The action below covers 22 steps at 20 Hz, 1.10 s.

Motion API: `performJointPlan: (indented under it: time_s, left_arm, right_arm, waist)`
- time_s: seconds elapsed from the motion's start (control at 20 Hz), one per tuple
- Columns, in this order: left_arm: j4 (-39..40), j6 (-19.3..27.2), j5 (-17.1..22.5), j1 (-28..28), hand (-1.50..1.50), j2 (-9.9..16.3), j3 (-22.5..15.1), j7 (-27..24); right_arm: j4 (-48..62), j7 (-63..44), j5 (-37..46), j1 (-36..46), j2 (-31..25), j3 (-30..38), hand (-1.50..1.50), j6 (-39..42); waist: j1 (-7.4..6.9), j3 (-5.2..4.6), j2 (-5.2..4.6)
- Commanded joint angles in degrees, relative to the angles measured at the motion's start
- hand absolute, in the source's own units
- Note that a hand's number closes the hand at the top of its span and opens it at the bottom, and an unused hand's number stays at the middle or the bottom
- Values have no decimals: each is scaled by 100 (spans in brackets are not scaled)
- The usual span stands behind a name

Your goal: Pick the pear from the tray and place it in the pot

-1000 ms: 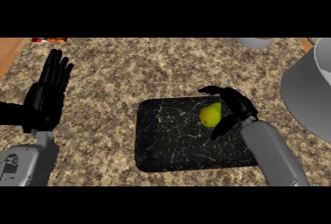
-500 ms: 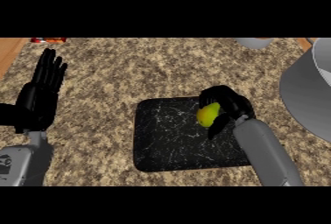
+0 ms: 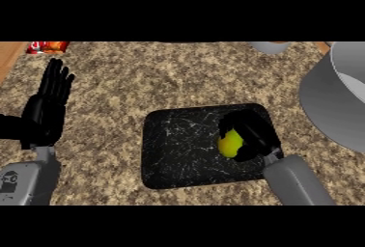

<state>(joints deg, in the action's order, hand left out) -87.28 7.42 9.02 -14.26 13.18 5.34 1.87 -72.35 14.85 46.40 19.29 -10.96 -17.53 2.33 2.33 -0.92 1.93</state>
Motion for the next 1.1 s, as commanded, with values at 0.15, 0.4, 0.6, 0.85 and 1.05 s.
performJointPlan:
  time_s: [0.15, 0.4, 0.6, 0.85, 1.05]
  left_arm:
    - [-116, 152, -16, 89, 0, 102, 184, 116]
    - [-124, 127, 91, 217, 0, 155, 323, 181]
    - [-228, 55, 97, 239, 0, 122, 260, 98]
    - [-348, -80, 32, 514, 0, -5, 74, -195]
    - [-691, -31, 49, 301, 0, -17, -50, 233]
  right_arm:
    - [-2144, 631, 853, -1968, -774, -1586, 150, -89]
    - [-4092, 373, 597, -3231, -1733, -515, 150, -750]
    - [-5412, 4, -187, -3897, -1853, 577, 150, -836]
    - [-5900, 111, -1548, -4405, -2057, 2449, 150, -896]
    - [-5611, 77, -2852, -4188, -2156, 3801, 150, -573]
  waist:
    - [335, 76, 24]
    - [487, 81, -15]
    - [321, 84, -81]
    - [80, 95, -127]
    - [-99, 99, -152]
